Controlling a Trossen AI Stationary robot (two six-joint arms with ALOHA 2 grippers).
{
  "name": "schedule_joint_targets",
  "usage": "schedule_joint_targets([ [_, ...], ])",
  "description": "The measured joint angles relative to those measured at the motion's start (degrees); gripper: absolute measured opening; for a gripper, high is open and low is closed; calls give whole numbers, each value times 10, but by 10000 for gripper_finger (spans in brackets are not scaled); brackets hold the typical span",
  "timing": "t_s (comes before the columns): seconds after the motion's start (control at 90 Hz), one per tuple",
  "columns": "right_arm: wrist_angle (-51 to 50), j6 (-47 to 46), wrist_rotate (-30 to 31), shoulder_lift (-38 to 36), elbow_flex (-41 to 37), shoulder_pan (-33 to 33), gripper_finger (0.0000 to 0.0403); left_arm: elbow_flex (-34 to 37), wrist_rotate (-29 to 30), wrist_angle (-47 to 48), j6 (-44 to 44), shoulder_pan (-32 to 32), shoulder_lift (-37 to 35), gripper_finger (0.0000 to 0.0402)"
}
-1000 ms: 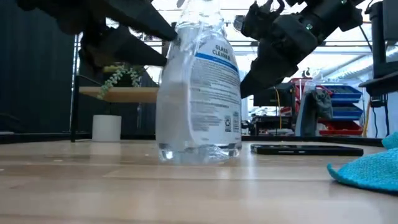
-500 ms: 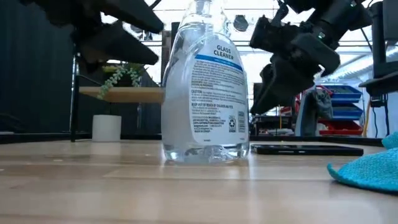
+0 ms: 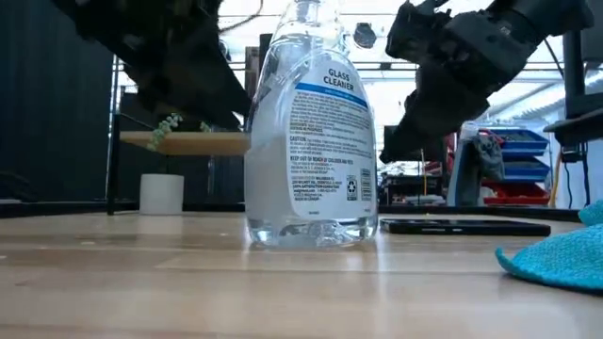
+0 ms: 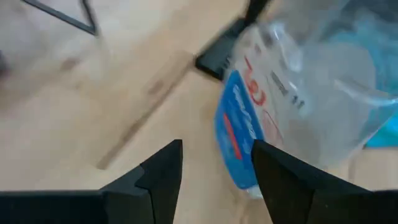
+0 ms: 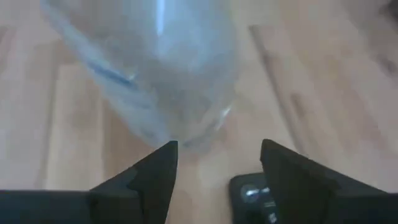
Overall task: Apply microfiber cloth
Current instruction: Spray the back of the black cellphone using the transparent spray bottle
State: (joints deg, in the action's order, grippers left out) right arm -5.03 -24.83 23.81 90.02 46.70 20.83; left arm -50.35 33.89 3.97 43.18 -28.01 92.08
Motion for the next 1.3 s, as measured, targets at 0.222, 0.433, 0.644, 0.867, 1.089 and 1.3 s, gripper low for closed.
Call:
schedule_joint_targets([
  [0.222, 11, 55, 4, 0, 0, -11, 215, 0, -35, -80, -1, -13, 4, 178],
  [0.433, 52, 132, 3, 0, 0, -17, 215, -2, -39, -103, -5, -15, 2, 178],
  [0.644, -38, 117, 2, -49, 12, -3, 215, -62, 59, 75, -10, -43, -79, 178],
  [0.867, -13, 109, 5, -71, 13, 7, 215, -98, 227, 89, -136, -43, -138, 178],
  [1.089, -6, 106, 7, -70, 13, 7, 215, -97, 121, 47, -170, -5, -121, 178],
  [1.3, 7, 107, 7, -70, 13, 7, 215, -97, 112, 37, -181, 2, -93, 178],
])
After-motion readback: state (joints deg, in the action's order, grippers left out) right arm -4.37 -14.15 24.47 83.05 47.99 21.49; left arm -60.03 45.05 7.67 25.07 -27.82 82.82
